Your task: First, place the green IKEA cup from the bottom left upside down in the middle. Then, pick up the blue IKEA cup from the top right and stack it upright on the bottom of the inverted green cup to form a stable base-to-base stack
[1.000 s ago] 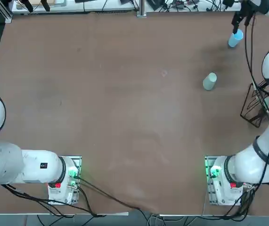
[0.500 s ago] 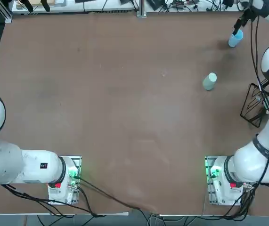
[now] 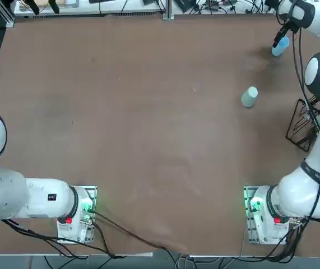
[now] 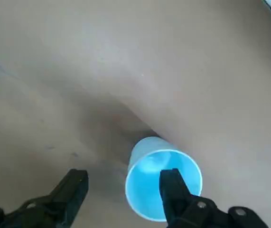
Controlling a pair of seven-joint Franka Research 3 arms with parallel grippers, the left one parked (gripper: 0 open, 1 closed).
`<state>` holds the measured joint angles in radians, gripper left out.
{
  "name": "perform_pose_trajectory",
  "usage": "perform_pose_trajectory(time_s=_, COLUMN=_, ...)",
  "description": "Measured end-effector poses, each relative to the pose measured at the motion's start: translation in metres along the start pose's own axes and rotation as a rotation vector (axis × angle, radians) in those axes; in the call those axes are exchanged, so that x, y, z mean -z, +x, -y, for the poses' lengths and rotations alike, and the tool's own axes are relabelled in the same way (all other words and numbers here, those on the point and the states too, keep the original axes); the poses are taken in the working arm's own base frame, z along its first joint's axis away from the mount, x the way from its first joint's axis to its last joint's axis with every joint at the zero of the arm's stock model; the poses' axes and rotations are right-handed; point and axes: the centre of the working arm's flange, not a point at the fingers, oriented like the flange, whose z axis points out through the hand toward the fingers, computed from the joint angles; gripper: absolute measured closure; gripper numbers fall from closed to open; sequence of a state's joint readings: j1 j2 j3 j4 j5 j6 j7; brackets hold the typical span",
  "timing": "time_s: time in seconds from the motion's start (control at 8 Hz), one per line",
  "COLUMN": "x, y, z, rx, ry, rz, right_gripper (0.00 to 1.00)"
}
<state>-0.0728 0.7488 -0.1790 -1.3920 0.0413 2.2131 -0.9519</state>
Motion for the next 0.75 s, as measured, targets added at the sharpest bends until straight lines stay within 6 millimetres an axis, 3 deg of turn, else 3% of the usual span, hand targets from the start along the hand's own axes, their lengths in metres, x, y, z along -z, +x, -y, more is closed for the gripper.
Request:
perform_pose_trajectory(time_s=0.12, x=-0.009, y=-0.004, z=-0.003, rx=0.003, ry=0.003, rz=0.0, right_gripper=0.11)
perform_pose_trajectory(time_s=0.25, x=-0.019, y=-0.009, z=-0.004, rx=0.014, ry=0.012, rz=0.004, right_gripper=0.19)
perform_pose_trajectory(time_s=0.5, x=-0.032, y=-0.012, z=-0.004, rx=0.035, ry=0.025, rz=0.013, right_gripper=0.64)
perform_pose_trajectory(time_s=0.75, x=-0.033, y=-0.009, z=-0.002, rx=0.081, ry=0.027, rz=0.009, right_gripper=0.81)
